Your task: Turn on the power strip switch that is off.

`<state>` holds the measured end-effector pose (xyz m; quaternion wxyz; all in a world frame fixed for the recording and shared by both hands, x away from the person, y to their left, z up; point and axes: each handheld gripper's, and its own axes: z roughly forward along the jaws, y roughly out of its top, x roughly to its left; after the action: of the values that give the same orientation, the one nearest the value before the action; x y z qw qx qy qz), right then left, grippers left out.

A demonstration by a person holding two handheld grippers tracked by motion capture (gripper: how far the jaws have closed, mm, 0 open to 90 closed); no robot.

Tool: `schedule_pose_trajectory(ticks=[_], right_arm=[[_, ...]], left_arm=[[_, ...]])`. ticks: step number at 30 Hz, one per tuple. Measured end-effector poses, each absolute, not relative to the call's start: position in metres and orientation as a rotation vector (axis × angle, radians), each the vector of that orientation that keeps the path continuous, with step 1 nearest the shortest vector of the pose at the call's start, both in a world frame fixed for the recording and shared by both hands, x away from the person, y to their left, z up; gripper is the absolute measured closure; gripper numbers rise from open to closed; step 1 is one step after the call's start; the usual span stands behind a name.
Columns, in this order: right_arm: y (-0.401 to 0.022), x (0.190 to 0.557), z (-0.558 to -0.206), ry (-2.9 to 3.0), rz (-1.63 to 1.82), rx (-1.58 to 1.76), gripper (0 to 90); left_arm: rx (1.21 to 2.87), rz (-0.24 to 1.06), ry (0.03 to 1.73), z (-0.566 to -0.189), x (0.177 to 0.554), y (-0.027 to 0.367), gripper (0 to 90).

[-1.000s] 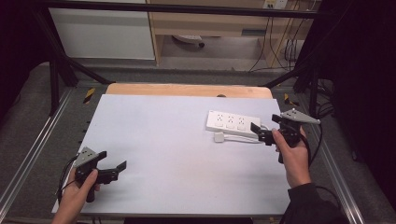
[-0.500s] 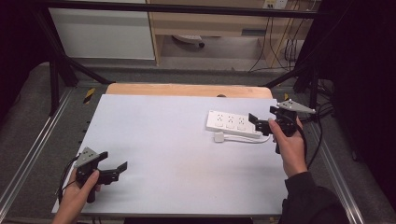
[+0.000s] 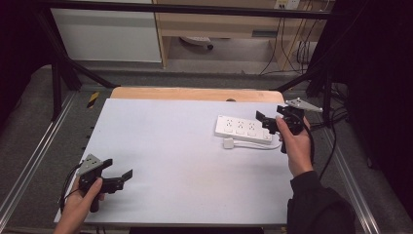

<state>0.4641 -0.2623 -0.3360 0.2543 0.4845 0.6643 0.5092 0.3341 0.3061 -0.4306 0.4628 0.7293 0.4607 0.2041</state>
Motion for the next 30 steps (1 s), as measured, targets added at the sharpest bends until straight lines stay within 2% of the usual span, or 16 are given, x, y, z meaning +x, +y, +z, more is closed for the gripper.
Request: schedule_pose_trajectory(ticks=[30], right_arm=[[-0.247, 0.512, -0.350, 1.839, 1.256, 1.367, 5.5]], left_arm=[[1.794, 0.493, 1.135, -0.431, 0.334, 0.307, 6.6]])
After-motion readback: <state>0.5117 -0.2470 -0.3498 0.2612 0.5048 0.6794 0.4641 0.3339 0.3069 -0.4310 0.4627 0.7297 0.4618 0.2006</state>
